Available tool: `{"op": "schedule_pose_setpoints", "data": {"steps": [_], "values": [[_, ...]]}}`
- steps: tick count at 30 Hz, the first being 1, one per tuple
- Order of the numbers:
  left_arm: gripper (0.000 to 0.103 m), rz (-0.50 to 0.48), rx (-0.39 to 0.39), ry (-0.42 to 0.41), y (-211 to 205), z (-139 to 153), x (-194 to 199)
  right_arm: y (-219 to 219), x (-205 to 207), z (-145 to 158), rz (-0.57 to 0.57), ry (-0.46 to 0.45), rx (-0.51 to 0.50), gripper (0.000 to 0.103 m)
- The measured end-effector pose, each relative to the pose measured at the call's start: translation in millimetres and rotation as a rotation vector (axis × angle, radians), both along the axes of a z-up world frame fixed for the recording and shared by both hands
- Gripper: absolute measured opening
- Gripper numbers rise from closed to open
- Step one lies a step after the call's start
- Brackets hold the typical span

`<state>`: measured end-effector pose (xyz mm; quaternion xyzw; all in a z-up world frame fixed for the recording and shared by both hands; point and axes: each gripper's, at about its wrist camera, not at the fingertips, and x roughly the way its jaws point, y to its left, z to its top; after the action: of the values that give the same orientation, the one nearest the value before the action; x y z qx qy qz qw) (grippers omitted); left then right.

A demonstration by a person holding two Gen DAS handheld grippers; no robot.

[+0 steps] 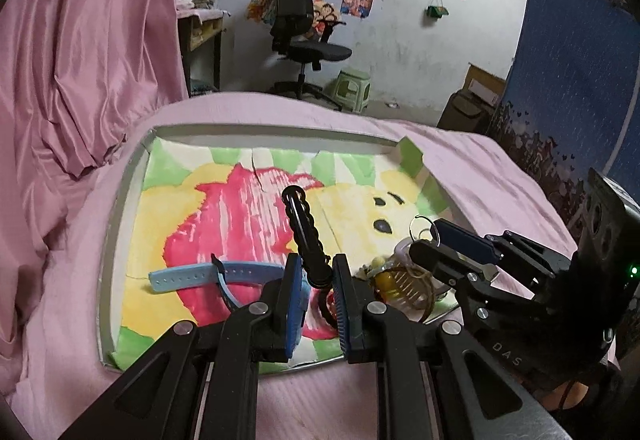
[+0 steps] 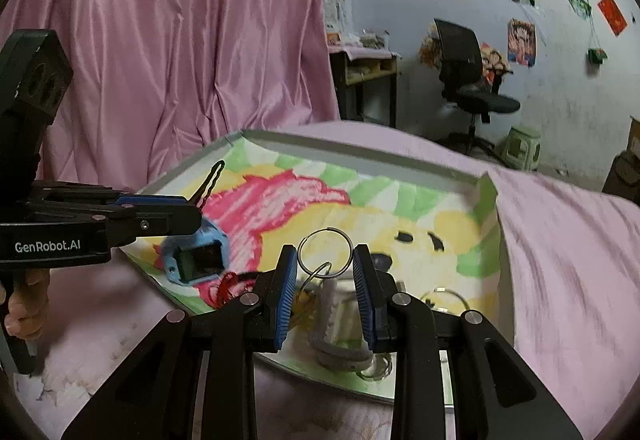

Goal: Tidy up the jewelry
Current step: 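Carry the rings into the tray with the right tool while the left tool releases the hair clip there, then withdraw both open tools from the tray back over the bed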

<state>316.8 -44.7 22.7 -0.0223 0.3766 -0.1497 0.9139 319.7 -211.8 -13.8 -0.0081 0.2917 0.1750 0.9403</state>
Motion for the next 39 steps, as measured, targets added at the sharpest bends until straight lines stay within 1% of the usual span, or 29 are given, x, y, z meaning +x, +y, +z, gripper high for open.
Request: {"op": "schedule_pose_setpoints", "data": {"steps": [3, 9, 14, 17, 19, 24, 27, 29, 31, 33, 35, 39], "values": [[0.015, 0.001, 0.013, 0.028, -3, -7, 4, -1, 2, -6, -0.005, 0.025, 0.001, 0.025], [0.015, 0.002, 0.028, 0.039, -7, -7, 7, -3, 2, -9, -0.014, 0.042, 0.003, 0.026], [0.015, -0.001, 0.045, 0.031, -9, -7, 5, -4, 4, -11, -0.015, 0.060, 0.006, 0.026], [0.015, -0.008, 0.050, 0.021, -10, -7, 3, -5, 3, -12, -0.016, 0.066, 0.009, 0.028], [0.015, -0.011, 0.055, 0.014, -11, -7, 2, -6, 2, -12, -0.018, 0.065, 0.011, 0.035], [0.015, -0.006, 0.041, 0.001, -9, -8, -3, -9, -1, -8, -0.031, 0.050, 0.021, 0.040], [0.015, 0.005, 0.024, -0.008, -6, -8, -7, -12, -7, -4, -0.049, 0.022, 0.032, 0.051], [0.015, 0.014, 0.009, -0.021, -3, -7, -12, -14, -11, 0, -0.060, 0.003, 0.039, 0.055], [0.015, 0.022, 0.004, -0.034, -1, -6, -16, -17, -15, 4, -0.071, -0.013, 0.046, 0.061], [0.017, 0.029, 0.004, -0.048, 0, -6, -22, -19, -19, 7, -0.081, -0.028, 0.055, 0.064], [0.023, 0.037, -0.001, -0.060, 1, -5, -26, -20, -21, 10, -0.091, -0.037, 0.056, 0.065], [0.027, 0.053, -0.018, -0.089, 6, -2, -32, -23, -26, 12, -0.107, -0.054, 0.065, 0.068]]}}
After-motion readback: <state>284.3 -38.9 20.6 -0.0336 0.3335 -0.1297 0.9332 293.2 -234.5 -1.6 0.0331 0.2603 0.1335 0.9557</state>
